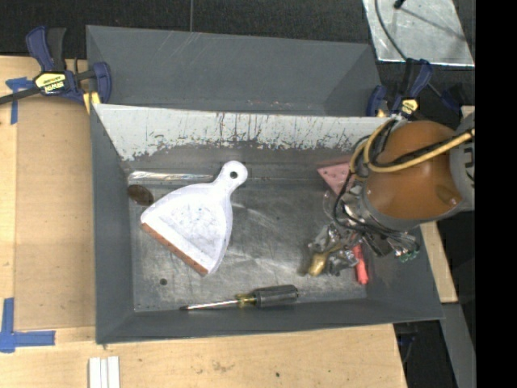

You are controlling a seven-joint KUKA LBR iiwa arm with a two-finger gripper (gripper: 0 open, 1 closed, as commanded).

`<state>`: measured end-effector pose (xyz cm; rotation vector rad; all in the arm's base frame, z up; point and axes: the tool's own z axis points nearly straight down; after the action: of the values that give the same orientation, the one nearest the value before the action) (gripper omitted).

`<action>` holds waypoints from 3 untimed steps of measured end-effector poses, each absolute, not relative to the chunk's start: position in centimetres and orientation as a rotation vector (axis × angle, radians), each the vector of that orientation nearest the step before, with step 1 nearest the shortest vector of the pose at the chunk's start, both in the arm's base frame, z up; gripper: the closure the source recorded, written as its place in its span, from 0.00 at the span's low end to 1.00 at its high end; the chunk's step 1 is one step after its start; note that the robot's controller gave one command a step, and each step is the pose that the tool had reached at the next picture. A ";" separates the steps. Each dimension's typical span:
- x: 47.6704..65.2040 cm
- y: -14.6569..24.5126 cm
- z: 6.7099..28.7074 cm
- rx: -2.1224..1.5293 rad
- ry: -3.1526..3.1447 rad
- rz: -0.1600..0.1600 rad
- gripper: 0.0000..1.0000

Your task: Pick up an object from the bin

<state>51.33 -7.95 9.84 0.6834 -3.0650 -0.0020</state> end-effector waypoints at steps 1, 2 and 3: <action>51.6 -8.0 11.2 0.684 -3.072 0.003 1.00; 51.6 -8.0 12.1 0.684 -3.071 0.002 1.00; 51.5 -8.0 13.2 0.682 -3.068 0.000 1.00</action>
Offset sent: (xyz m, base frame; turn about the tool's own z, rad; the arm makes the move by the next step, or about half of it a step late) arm 0.0000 0.0000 0.0429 0.0000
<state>51.48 -7.97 13.16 0.6820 -3.0676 -0.0002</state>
